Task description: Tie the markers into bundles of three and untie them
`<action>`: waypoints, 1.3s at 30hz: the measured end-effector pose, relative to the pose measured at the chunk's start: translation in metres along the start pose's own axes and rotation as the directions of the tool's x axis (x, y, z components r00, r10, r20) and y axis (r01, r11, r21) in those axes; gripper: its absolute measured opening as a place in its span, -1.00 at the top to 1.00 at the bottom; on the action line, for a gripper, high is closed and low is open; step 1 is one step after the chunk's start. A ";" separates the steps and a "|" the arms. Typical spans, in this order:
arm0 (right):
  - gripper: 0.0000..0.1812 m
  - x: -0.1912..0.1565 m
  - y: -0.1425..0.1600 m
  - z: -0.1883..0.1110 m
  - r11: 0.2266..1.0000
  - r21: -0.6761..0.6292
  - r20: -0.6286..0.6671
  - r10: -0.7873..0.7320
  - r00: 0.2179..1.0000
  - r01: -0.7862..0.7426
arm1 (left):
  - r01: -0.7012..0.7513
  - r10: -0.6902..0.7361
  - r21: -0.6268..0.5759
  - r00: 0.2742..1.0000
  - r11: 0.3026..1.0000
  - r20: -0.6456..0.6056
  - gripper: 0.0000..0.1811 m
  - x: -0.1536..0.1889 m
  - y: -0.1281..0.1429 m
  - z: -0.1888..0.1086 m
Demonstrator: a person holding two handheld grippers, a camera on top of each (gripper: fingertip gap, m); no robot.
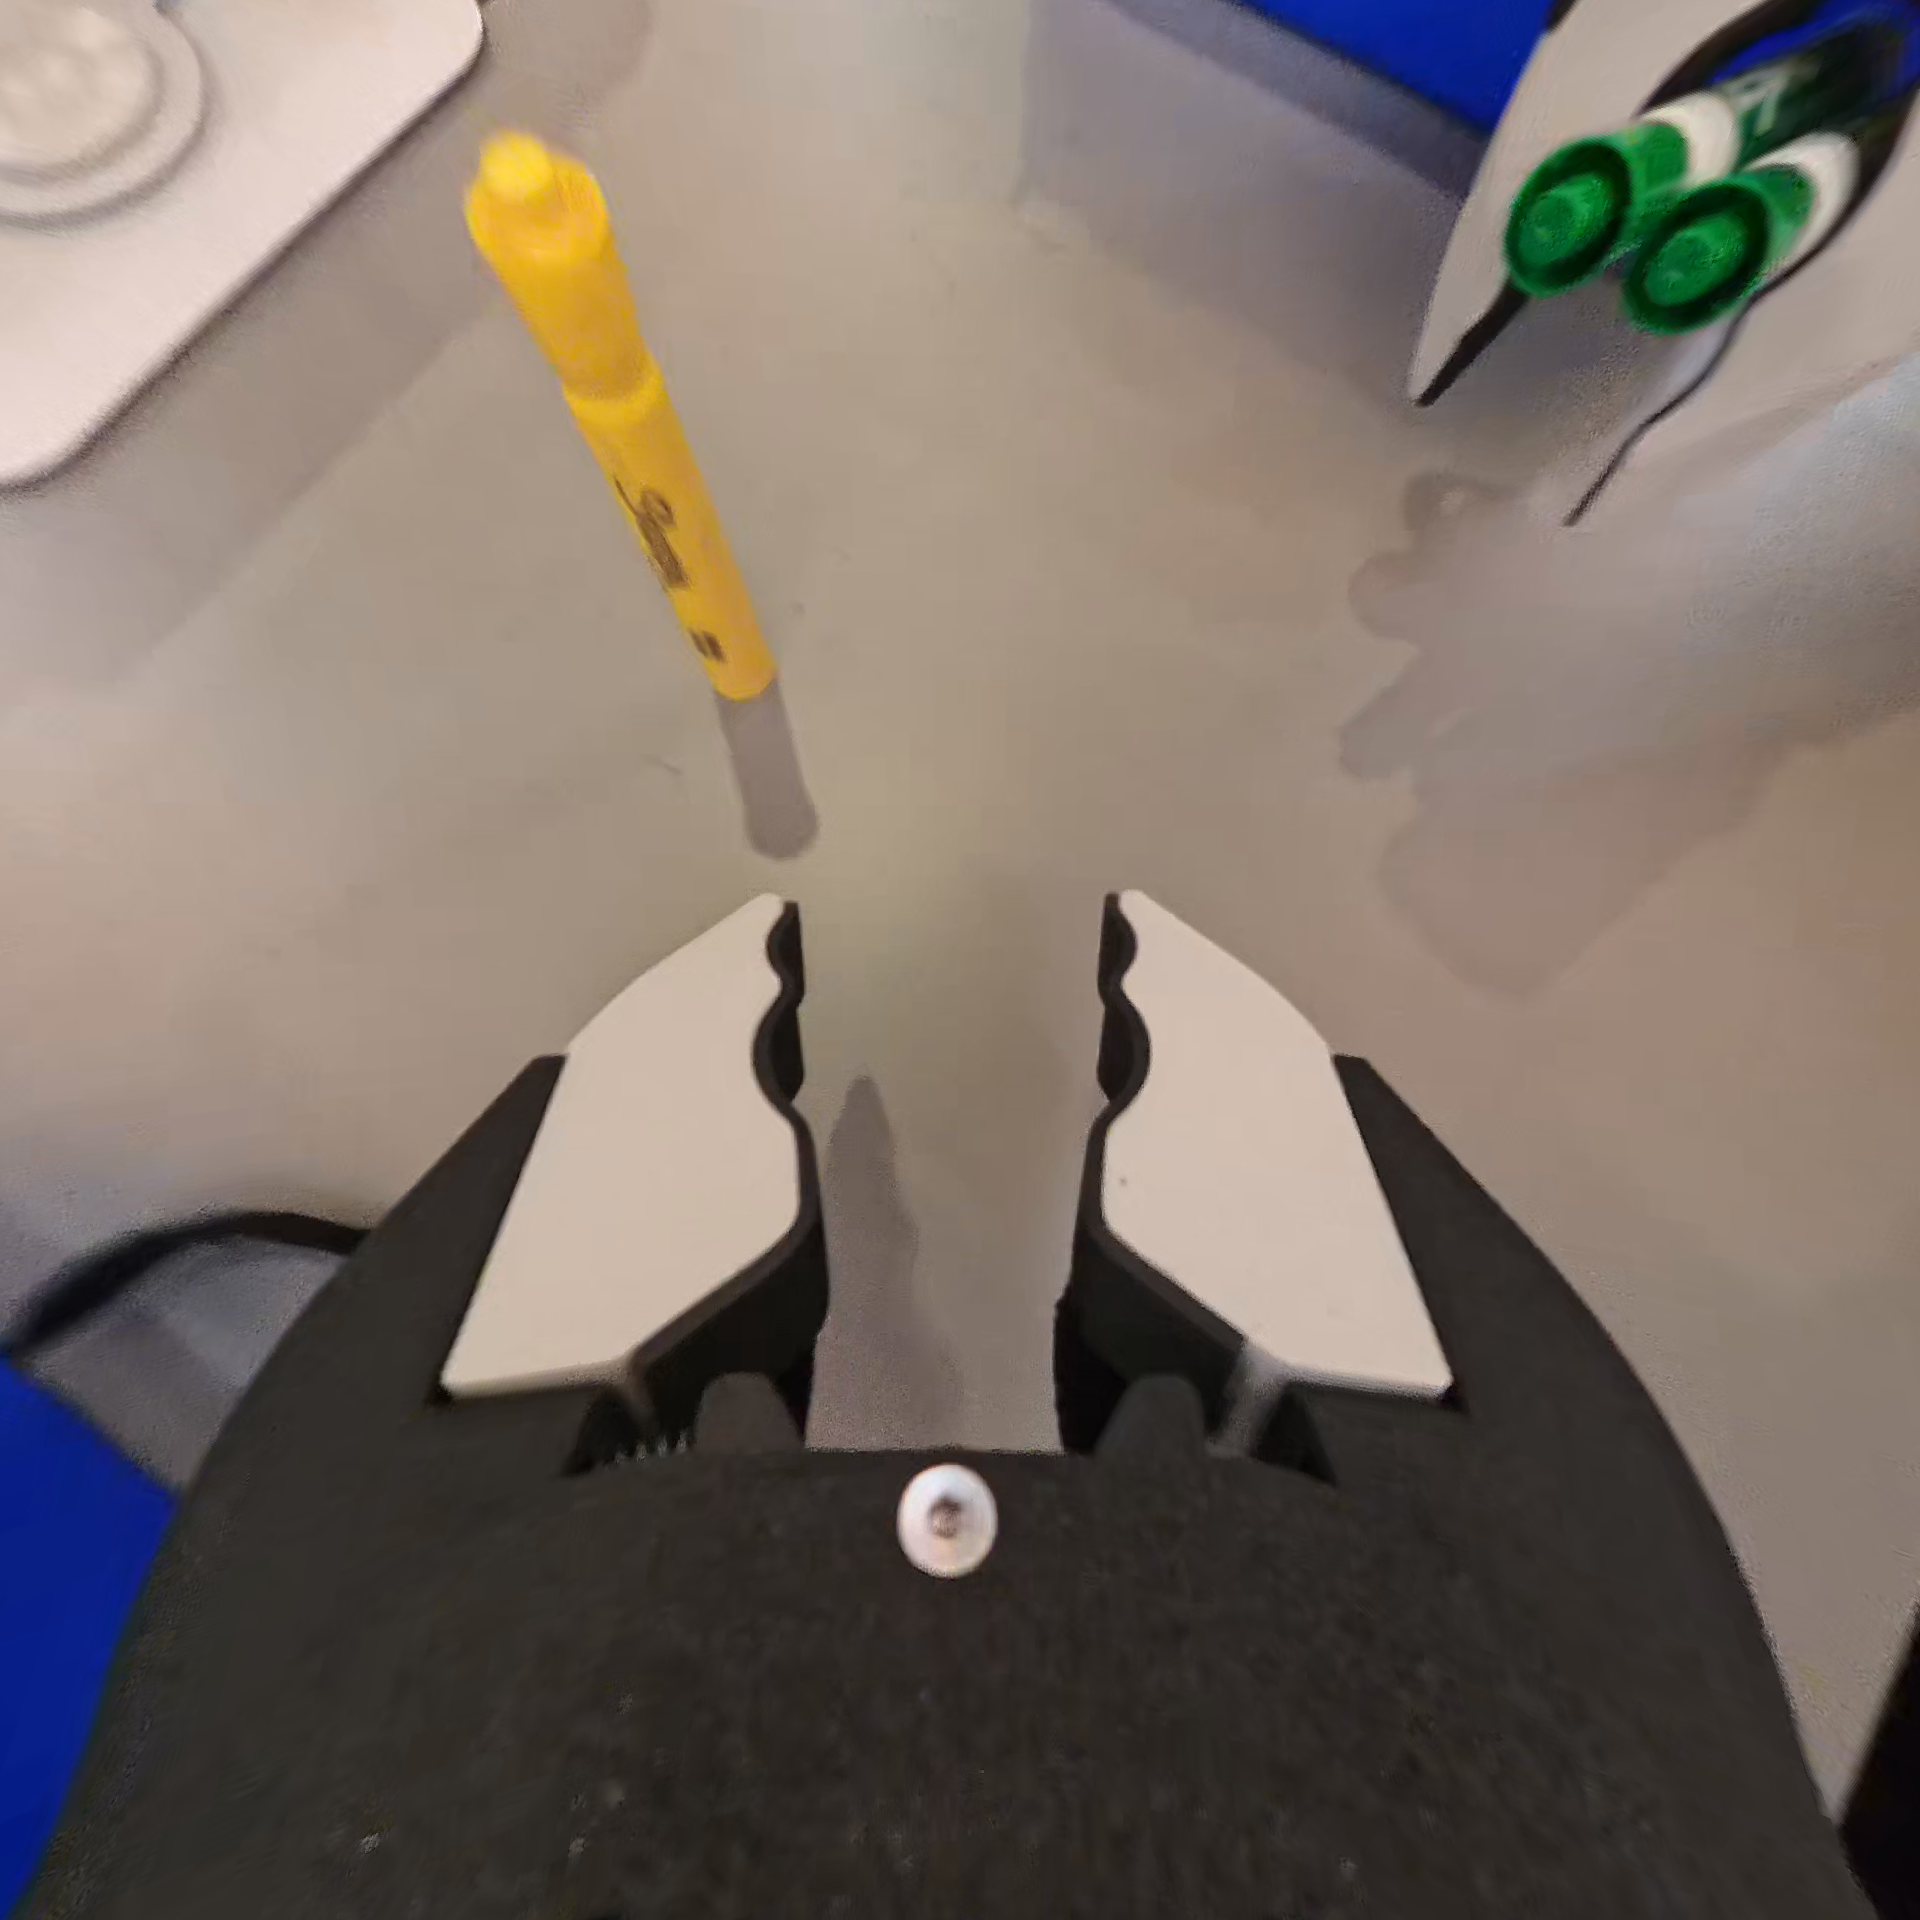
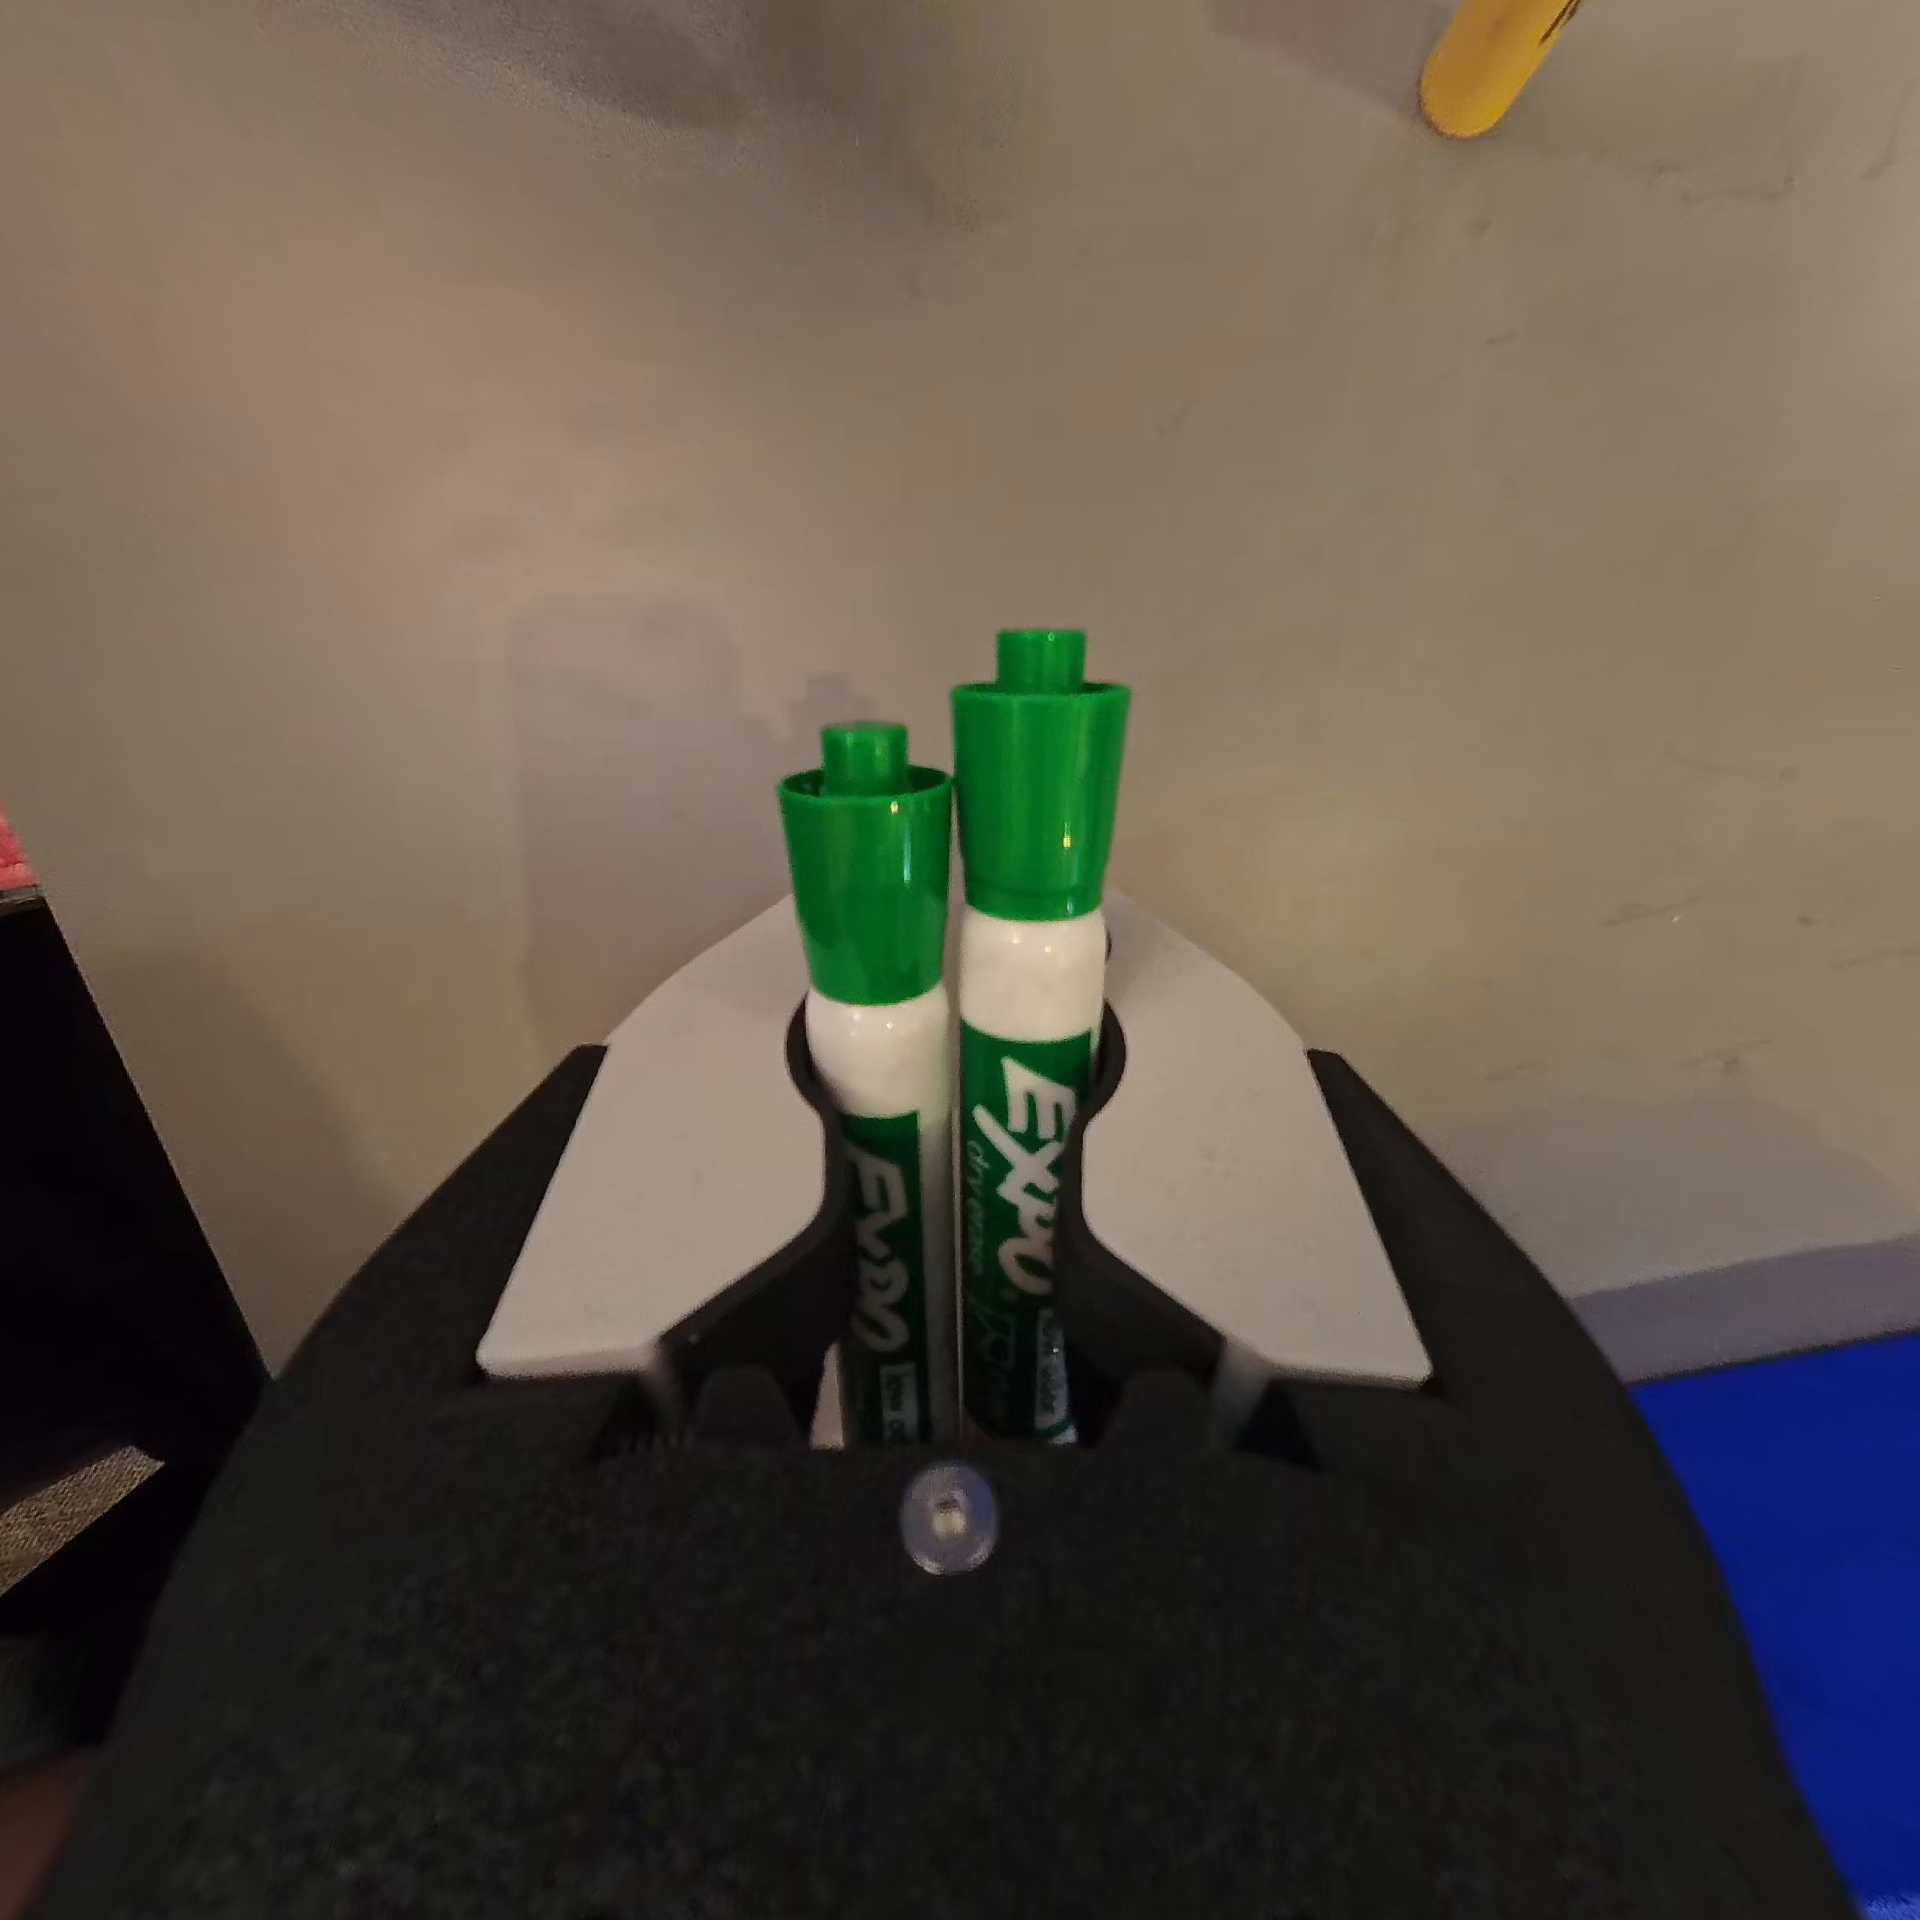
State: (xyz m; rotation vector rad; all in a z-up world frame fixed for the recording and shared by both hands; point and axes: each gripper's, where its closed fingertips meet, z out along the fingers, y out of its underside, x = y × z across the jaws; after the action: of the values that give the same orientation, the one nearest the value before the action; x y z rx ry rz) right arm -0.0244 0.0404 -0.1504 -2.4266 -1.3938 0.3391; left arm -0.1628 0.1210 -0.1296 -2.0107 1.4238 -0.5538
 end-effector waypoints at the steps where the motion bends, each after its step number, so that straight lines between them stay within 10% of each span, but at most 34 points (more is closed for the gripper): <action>1: 0.53 0.000 0.000 0.001 1.000 -0.002 -0.002 0.000 1.000 0.000 | -0.051 0.052 -0.039 0.999 0.998 0.010 0.40 -0.007 -0.008 0.002; 13: 0.53 -0.002 0.002 0.007 1.000 -0.006 0.017 0.004 1.000 -0.004 | -0.521 0.516 -0.280 0.851 0.807 -0.094 0.43 -0.060 -0.075 0.023; 39: 0.55 0.003 0.004 0.006 1.000 -0.031 0.013 0.006 1.000 -0.005 | -0.492 0.444 -0.268 0.868 0.829 -0.221 0.79 -0.051 -0.064 0.032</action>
State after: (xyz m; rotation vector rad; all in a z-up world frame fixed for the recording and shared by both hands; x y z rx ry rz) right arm -0.0220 0.0424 -0.1574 -2.4575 -1.4079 0.3386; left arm -0.1150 0.1916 -0.1089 -1.7649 2.1329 -0.2714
